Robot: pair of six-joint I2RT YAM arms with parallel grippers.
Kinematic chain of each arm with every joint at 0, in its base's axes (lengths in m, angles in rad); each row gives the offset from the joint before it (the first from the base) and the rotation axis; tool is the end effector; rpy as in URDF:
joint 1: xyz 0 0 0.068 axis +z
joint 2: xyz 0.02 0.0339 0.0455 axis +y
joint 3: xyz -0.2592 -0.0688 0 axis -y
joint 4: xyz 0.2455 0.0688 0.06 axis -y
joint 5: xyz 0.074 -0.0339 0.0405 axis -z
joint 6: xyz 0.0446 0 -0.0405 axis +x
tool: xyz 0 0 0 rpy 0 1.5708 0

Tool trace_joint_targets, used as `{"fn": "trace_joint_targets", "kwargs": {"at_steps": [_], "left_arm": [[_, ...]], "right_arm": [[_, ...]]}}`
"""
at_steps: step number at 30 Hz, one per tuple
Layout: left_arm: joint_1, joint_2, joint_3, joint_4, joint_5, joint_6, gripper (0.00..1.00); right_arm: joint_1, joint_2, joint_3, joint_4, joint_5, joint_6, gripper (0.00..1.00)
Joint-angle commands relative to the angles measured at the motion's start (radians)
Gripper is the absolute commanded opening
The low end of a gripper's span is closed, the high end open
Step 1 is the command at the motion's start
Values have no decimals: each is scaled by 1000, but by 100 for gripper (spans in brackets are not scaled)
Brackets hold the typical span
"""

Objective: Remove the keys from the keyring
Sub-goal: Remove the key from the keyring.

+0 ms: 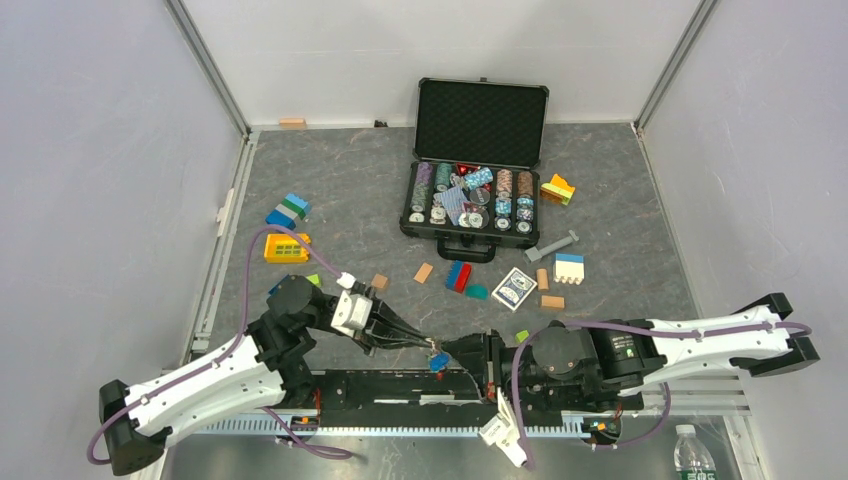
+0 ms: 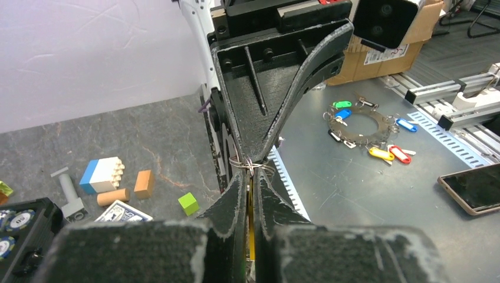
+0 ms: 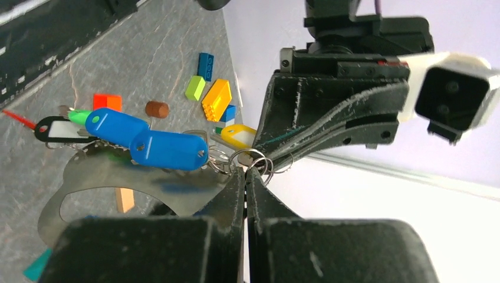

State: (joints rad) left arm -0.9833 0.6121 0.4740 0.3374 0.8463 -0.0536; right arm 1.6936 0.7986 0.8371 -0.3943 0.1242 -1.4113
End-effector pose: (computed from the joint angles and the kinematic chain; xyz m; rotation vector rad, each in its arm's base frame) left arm 0.0613 -0.1523 0.3086 1.3222 0.9100 -1.4017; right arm -0.0182 0.1922 0.3274 -1.9207 0.1184 0.0697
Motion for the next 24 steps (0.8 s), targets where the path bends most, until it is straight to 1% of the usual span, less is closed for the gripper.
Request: {"fn": "trace_joint_targets", "kwargs": {"at_steps": [1, 5, 8, 11, 14, 20, 24], "left_arm": [[-3, -17, 52, 68, -8, 18, 3], [-3, -13, 53, 80, -15, 4, 3], [-3, -8, 55, 86, -19, -5, 3], [-3, -5, 55, 87, -41, -15, 3], [-3, 0, 57, 94, -64, -29, 4], [-3, -11, 50, 94, -104, -44, 3], [-3, -31, 35, 95, -151, -43, 3]], "right_arm": [[5, -38, -12, 199, 44, 234, 0], [5, -64, -58, 318, 69, 386, 0], [4, -45, -38, 350, 129, 505, 0], [4, -32, -33, 356, 101, 538, 0], [5, -30, -56, 422, 94, 581, 0], [5, -31, -78, 512, 188, 683, 0], [4, -56, -131, 585, 205, 700, 0]]}}
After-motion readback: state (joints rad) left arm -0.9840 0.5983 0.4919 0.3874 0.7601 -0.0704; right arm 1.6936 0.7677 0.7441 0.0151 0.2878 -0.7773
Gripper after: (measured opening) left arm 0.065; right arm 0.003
